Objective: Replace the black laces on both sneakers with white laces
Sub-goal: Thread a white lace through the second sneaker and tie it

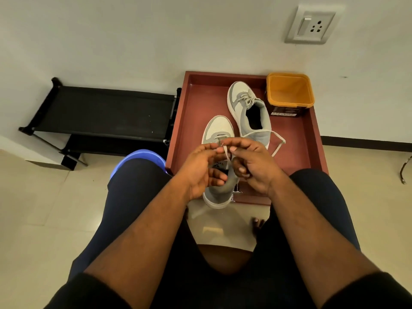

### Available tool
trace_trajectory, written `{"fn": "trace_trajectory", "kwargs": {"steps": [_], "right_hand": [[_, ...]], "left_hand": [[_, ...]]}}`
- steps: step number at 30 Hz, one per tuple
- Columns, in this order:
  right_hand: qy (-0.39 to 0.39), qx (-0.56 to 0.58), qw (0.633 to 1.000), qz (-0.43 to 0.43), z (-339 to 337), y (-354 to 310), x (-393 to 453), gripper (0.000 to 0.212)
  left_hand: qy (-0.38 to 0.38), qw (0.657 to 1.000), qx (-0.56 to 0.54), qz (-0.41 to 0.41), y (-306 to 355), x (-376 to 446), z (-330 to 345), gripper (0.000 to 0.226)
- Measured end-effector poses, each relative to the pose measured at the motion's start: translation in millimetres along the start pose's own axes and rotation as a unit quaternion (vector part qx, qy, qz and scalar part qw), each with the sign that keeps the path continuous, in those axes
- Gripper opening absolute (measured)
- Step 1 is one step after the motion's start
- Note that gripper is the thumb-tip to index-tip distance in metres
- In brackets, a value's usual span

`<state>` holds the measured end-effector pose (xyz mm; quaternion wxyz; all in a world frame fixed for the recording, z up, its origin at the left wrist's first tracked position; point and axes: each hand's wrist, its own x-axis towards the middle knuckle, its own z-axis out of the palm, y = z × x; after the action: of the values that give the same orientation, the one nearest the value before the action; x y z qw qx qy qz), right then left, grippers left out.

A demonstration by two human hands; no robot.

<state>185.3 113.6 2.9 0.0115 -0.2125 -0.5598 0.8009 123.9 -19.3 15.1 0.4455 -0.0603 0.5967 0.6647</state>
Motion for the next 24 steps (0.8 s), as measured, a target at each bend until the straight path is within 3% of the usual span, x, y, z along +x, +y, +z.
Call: {"fn": "trace_trajectory", "kwargs": {"steps": [2, 4, 8, 10, 12, 15, 17, 21, 24], "right_hand": [[0.0, 0.049, 0.999, -0.015, -2, -7, -1, 0.024], [0.065, 0.001, 0.997, -0.041, -4, -9, 1, 0.02], [0.229, -0.071, 0.966, -0.098, -23, -5, 9, 0.016], [0.282, -0.202, 0.928, -0.134, -41, -5, 12, 0.017], [0.238, -0.383, 0.875, -0.176, -46, -7, 12, 0.024], [0.039, -0.447, 0.874, -0.185, -28, -2, 10, 0.034], [-0.011, -0.444, 0.876, -0.19, -16, 8, 12, 0.022], [0.099, -0.4, 0.888, -0.204, -25, 5, 19, 0.008], [0.227, -0.438, 0.851, -0.18, -48, -4, 22, 0.014]], "left_hand": [[-0.061, 0.998, -0.016, -0.021, -1, -2, 0, 0.036], [-0.084, 0.996, 0.034, -0.02, -2, -3, -3, 0.043], [-0.026, 0.988, 0.152, 0.026, -2, -4, -16, 0.024], [0.023, 0.985, 0.167, 0.049, 3, -2, -24, 0.017], [0.064, 0.976, 0.195, 0.077, 8, 0, -30, 0.011], [0.039, 0.966, 0.235, 0.095, 11, 3, -28, 0.011], [0.023, 0.963, 0.248, 0.104, 11, 3, -26, 0.012], [0.061, 0.957, 0.261, 0.11, 17, 6, -37, 0.017], [0.094, 0.954, 0.26, 0.121, 23, 8, -50, 0.027]]}}
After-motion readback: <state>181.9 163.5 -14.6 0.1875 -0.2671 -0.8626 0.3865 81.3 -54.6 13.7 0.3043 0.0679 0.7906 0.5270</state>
